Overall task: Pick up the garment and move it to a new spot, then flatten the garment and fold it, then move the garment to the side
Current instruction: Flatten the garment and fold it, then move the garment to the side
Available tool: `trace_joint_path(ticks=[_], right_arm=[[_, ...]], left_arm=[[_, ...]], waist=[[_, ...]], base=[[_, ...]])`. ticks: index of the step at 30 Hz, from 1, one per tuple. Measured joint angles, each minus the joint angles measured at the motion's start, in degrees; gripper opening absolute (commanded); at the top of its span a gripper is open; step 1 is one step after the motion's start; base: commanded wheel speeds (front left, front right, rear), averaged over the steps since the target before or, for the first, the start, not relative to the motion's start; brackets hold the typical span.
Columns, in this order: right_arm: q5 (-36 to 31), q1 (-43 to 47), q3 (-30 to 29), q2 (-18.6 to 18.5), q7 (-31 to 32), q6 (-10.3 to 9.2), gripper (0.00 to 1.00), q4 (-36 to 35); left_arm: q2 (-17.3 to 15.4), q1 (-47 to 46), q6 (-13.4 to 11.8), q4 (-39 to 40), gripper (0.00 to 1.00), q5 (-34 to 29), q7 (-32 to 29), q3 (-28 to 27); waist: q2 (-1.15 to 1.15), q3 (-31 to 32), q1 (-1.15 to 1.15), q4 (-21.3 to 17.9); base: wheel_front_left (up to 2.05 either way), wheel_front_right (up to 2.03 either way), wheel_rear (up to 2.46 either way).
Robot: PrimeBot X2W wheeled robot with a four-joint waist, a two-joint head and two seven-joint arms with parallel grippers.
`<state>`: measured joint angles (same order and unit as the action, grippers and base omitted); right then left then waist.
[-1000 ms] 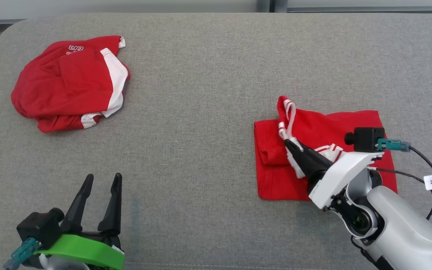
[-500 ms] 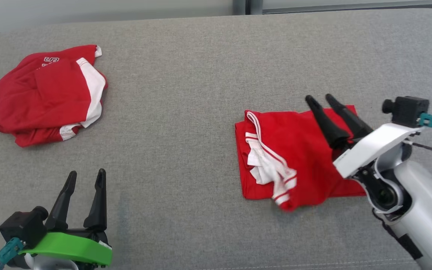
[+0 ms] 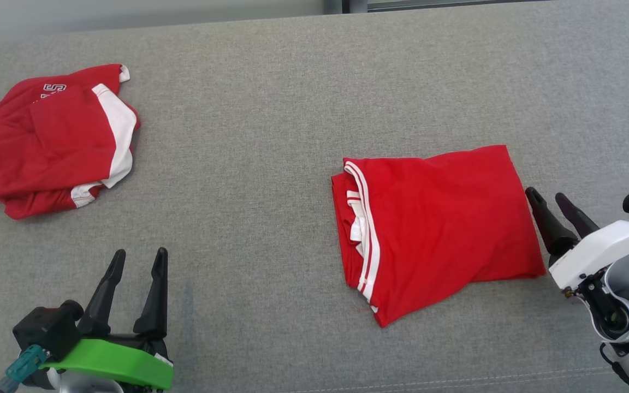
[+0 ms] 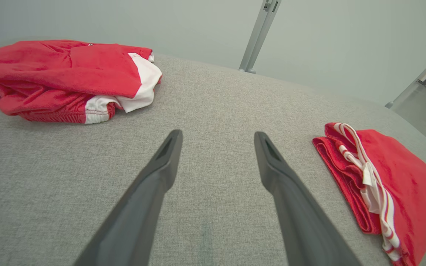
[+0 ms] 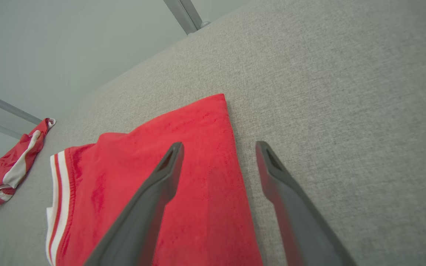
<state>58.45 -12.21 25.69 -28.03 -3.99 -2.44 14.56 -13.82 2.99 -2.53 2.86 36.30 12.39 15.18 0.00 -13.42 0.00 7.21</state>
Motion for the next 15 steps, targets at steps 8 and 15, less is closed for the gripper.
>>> trace_joint_path(ticks=[8, 15], right_arm=[[0.56, -0.76, 0.76, 0.51, 1.36, 0.93, 1.0, 3.5], [1.79, -1.52, 1.25, 0.25, 3.7, 3.01, 1.0, 5.94]], left_arm=[[-0.1, -0.94, 0.34, 0.55, 1.0, -0.77, -0.82, 1.08], [-0.04, -1.79, 0.33, 0.94, 1.0, -0.77, -0.81, 0.75]], waist=[[0.0, -1.19, 0.0, 1.73], [0.0, -1.97, 0.0, 3.93]], base=[[0.0, 0.0, 0.0], [0.0, 0.0, 0.0]])
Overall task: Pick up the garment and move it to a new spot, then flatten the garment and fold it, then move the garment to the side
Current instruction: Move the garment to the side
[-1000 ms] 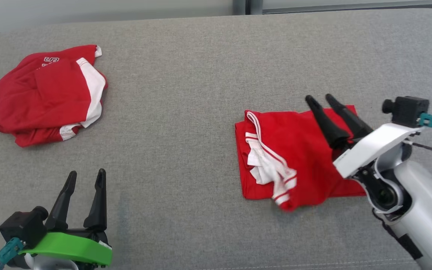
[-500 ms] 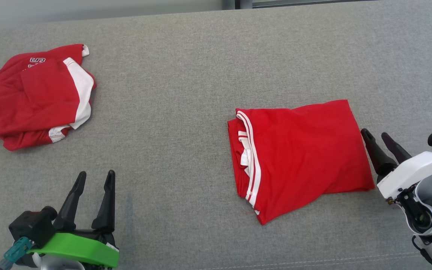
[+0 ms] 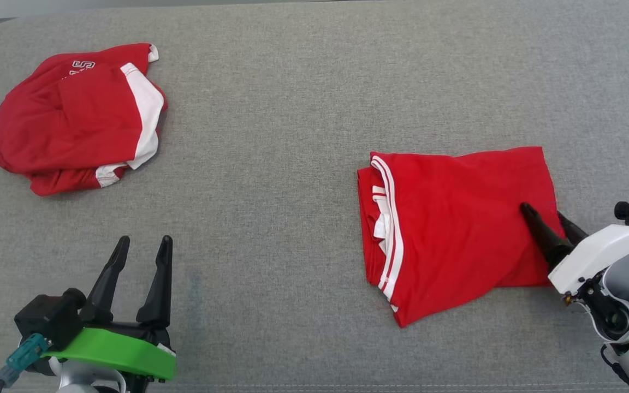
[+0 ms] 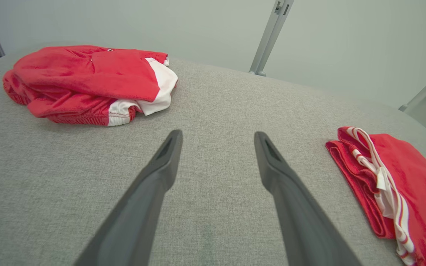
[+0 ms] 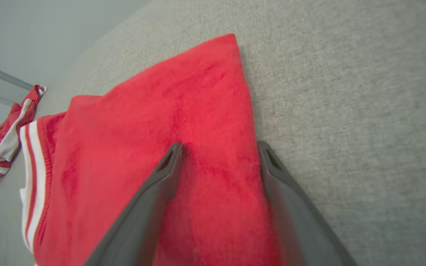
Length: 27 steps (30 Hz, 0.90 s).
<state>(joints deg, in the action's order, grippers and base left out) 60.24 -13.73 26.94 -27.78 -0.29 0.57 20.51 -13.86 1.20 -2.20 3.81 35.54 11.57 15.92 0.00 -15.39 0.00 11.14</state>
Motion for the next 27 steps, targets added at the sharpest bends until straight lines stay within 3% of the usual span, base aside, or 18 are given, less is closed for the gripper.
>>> trace_joint_path(ticks=[2, 3, 4, 5, 9, 14, 27], right_arm=[[0.42, -0.47, 0.96, 0.71, 0.92, 0.99, 1.0, 0.34], [0.53, -1.08, 1.32, 0.99, 1.4, 1.41, 0.82, 0.44], [0.52, -1.68, 1.49, 1.01, 1.56, 1.59, 0.09, 0.44], [0.52, -2.3, 1.44, 0.88, 1.91, 1.88, 0.0, 0.47], [-0.53, -5.38, 1.98, -1.4, 4.47, 2.45, 0.0, 0.4], [-2.75, -12.48, 0.63, -7.08, 7.14, 2.18, 0.0, 0.21], [-8.27, -19.87, -2.78, -20.54, 13.23, -3.35, 0.0, 7.14]], left_arm=[[0.0, 0.0, -0.08, 0.02, 1.0, 0.0, 0.02, -0.53], [-0.01, 0.0, -0.08, 0.02, 1.0, 0.0, 0.04, -0.74], [-0.01, -0.01, -0.08, 0.03, 1.0, 0.0, 0.08, -0.73], [0.01, -0.03, -0.08, 0.08, 1.0, 0.0, 0.08, -0.59], [0.1, -0.07, -0.09, 0.65, 1.0, 0.0, 0.09, -0.9], [-0.07, -0.08, -0.33, 0.93, 1.0, 0.0, 0.1, -1.25], [-1.4, -3.29, -0.33, 3.15, 1.0, -0.6, -0.54, -1.3]], waist=[[0.0, -0.28, 0.0, 0.4], [0.0, -0.39, 0.0, 0.55], [0.0, -0.47, 0.0, 0.67], [0.0, -0.55, 0.0, 0.8], [0.0, -1.3, 0.0, 1.18], [0.0, -2.73, 0.0, 1.14], [0.0, -7.69, 0.0, 0.81]], base=[[0.0, 0.0, 0.0], [0.0, 0.0, 0.0], [0.0, 0.0, 0.0], [0.0, 0.0, 0.0], [0.0, 0.0, 0.0], [0.0, 0.0, 0.0], [0.0, 0.0, 0.0]])
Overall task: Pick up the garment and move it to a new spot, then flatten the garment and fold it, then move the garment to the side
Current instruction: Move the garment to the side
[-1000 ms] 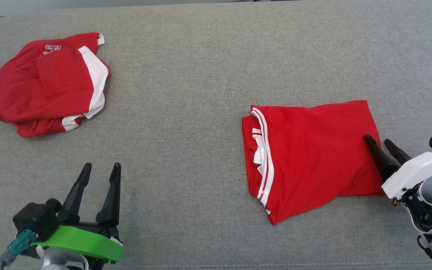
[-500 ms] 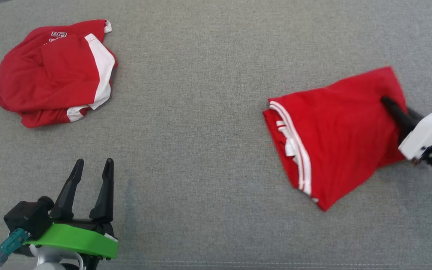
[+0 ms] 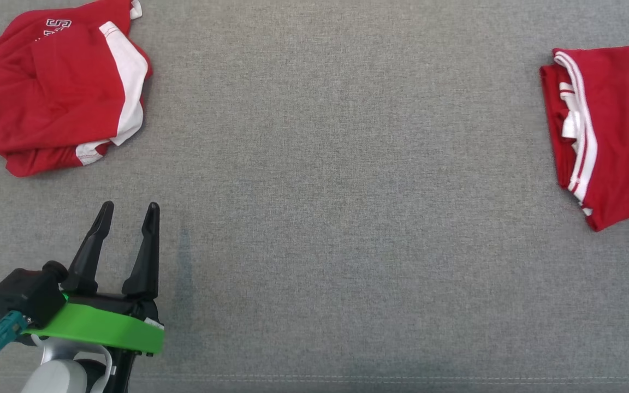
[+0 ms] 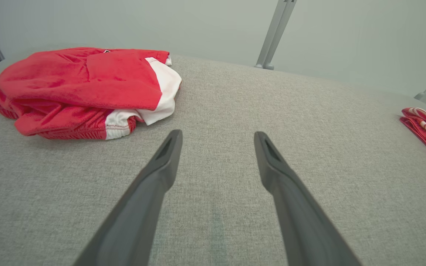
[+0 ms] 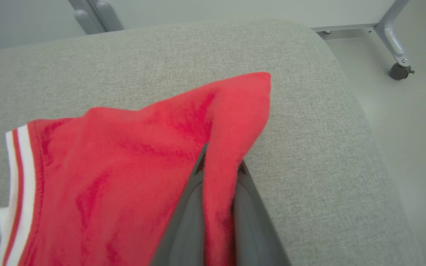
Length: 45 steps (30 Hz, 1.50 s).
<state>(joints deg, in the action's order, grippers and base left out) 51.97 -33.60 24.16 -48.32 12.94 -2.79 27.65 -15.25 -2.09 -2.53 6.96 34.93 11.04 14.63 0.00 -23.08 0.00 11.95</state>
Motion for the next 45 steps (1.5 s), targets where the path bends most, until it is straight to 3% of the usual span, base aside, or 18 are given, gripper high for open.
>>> trace_joint_path(ticks=[8, 17, 19, 20, 29, 45], right_arm=[[-2.12, -1.88, -1.21, -4.49, 1.23, -0.89, 0.0, 4.23], [-3.79, -2.89, -1.51, -5.02, -0.75, -1.9, 0.0, 7.02], [-4.63, -2.89, -1.42, -4.97, -1.69, -1.96, 0.51, 7.79], [-5.17, -2.89, -1.38, -4.95, -2.21, -1.97, 1.0, 8.13], [-7.26, -3.38, -0.51, -2.19, -6.66, -2.88, 1.0, 11.24], [-11.24, -0.7, -0.48, 3.94, -27.61, -2.87, 1.0, 5.19]], left_arm=[[-1.29, -0.79, -0.08, 1.27, 1.0, -0.4, -0.92, -1.23], [-1.74, -0.87, -0.51, 1.82, 1.0, -0.4, -1.42, -1.44], [-1.68, -0.88, -0.51, 1.92, 1.0, -0.4, -1.49, -1.34], [-1.68, -0.88, -0.51, 1.97, 1.0, -0.4, -1.52, -1.35], [-1.7, -0.88, -0.78, 2.32, 1.0, -0.38, -1.72, -1.99], [-0.43, -1.72, -0.91, -2.93, 1.0, 0.21, 0.37, -3.55]], waist=[[0.0, -2.06, 0.0, 0.15], [0.0, -3.28, 0.0, -0.64], [0.0, -3.37, 0.0, -0.77], [0.0, -3.4, 0.0, -0.83], [0.0, -2.96, 0.0, -2.79], [0.0, 4.32, 0.0, -6.82]], base=[[0.0, 0.0, 0.0], [0.0, 0.0, 0.0], [0.0, 0.0, 0.0], [0.0, 0.0, 0.0], [0.0, 0.0, 0.0], [0.0, 0.0, 0.0]])
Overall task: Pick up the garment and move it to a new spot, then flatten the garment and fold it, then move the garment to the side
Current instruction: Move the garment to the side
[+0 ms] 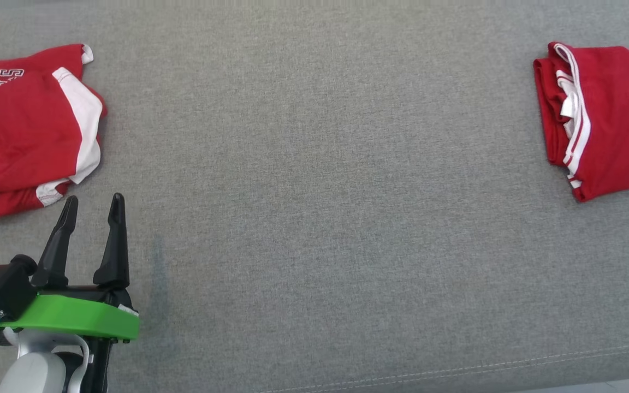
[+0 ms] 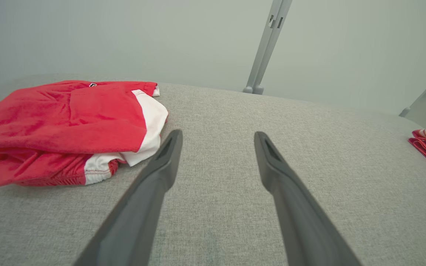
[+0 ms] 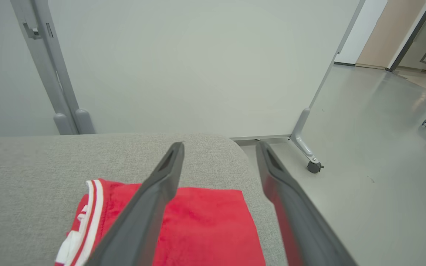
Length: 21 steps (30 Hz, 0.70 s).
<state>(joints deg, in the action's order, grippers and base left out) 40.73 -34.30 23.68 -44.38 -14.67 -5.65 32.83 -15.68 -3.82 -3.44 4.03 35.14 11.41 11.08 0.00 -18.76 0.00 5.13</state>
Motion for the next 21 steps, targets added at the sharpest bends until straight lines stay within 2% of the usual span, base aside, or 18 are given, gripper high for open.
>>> trace_joint_path(ticks=[9, 15, 21], right_arm=[[0.05, 9.55, 1.19, 7.36, -0.14, -0.52, 1.0, -5.5], [-0.7, 16.41, 4.43, 13.39, -0.08, -0.58, 1.0, -9.47], [-4.52, 19.81, 3.38, 14.89, -0.08, -1.04, 1.0, -13.46]], left_arm=[[0.56, 0.4, 0.44, -4.49, 1.0, -0.01, 1.1, 0.03], [1.1, 1.91, 0.48, -7.24, 1.0, -0.03, 1.34, 0.34], [1.21, 3.05, 0.91, -9.34, 1.0, -1.4, 1.76, 1.85]], waist=[[0.0, 6.38, 0.0, -1.8], [0.0, 10.65, 0.0, -2.34], [0.0, 14.25, 0.0, -2.25]], base=[[0.0, 0.0, 0.0], [0.0, 0.0, 0.0], [0.0, 0.0, 0.0]])
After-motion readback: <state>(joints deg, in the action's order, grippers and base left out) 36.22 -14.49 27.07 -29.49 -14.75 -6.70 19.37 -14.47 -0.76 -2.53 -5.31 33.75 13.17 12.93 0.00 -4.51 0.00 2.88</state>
